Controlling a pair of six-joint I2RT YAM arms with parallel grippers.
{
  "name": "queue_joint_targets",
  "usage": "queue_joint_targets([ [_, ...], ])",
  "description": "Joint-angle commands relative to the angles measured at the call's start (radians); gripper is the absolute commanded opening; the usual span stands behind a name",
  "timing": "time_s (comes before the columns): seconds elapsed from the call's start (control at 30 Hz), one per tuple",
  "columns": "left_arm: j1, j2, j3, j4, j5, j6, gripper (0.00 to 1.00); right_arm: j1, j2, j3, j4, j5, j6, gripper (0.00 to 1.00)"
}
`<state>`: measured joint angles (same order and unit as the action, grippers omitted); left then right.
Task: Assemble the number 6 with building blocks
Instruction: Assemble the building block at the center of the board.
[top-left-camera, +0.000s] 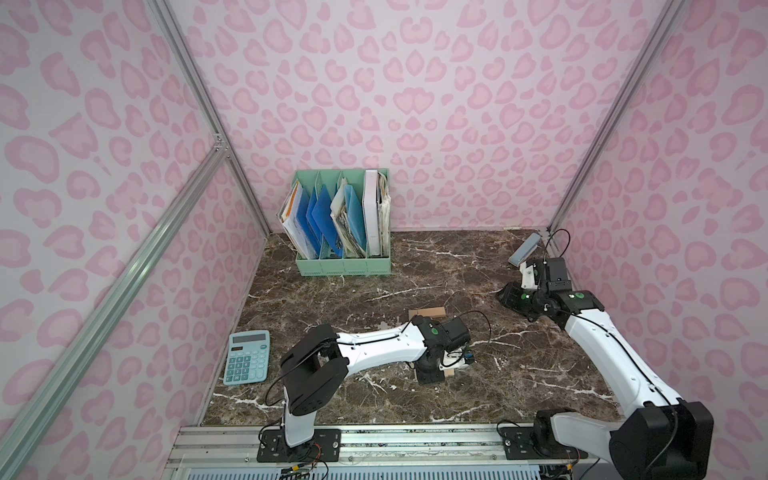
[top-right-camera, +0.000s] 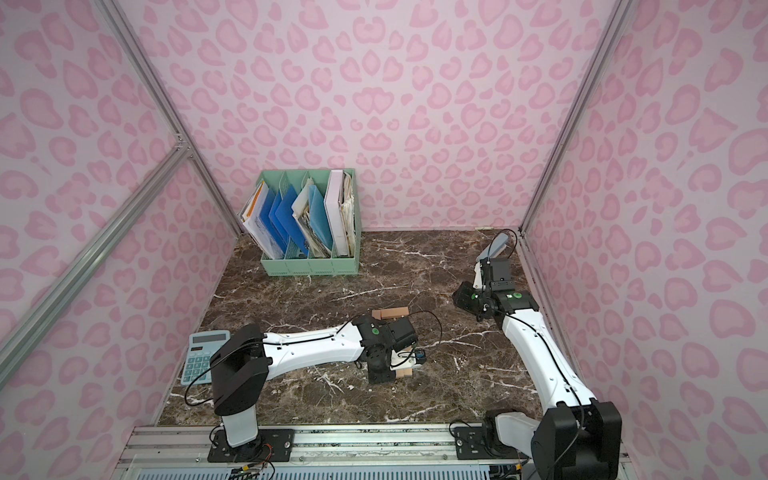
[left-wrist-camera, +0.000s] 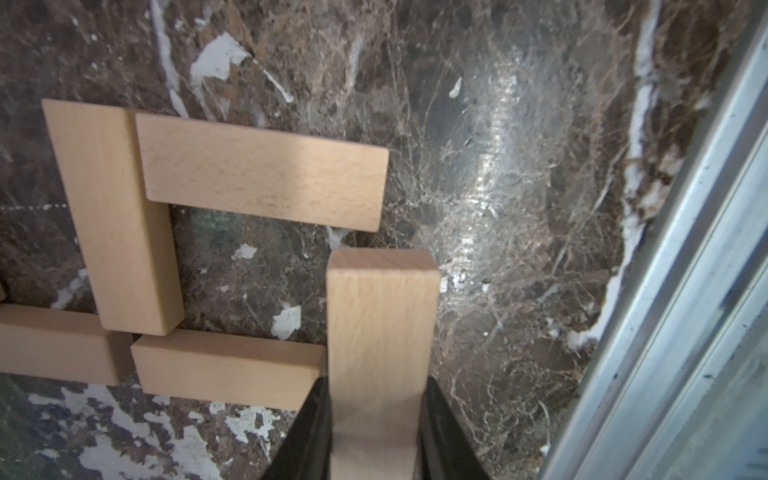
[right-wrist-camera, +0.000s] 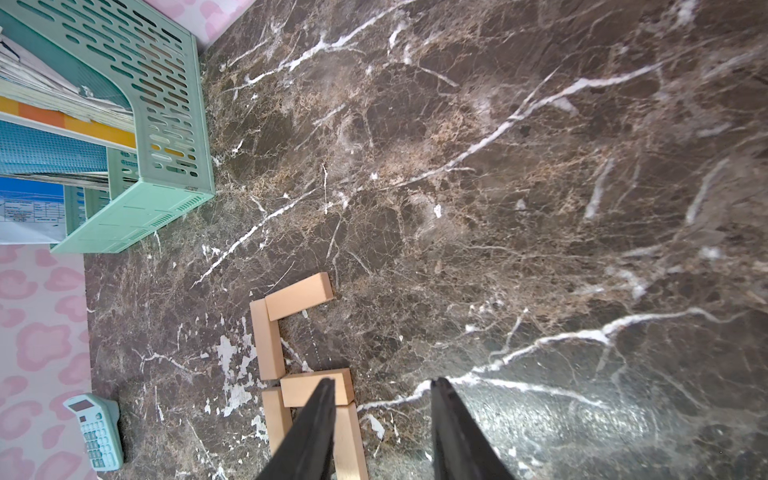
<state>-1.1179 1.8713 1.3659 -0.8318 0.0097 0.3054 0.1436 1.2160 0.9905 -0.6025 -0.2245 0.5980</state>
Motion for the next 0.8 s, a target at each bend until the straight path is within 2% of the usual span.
queue_joint_targets([
  [0.0,0.000,0.011,-0.006,0.014,0.010,0.014,0.26,0.000,0.007,0.002,0.015,-0.006,-0.003,0.41],
  [0.43,0.002,-0.003,-0.085,0.052,0.003,0.018,0.26,0.001,0.030,0.017,0.011,-0.016,-0.003,0.41],
  [0.77,0.005,0.018,-0.067,0.071,-0.002,0.021,0.27,0.000,0.034,0.022,0.009,-0.020,-0.001,0.41],
])
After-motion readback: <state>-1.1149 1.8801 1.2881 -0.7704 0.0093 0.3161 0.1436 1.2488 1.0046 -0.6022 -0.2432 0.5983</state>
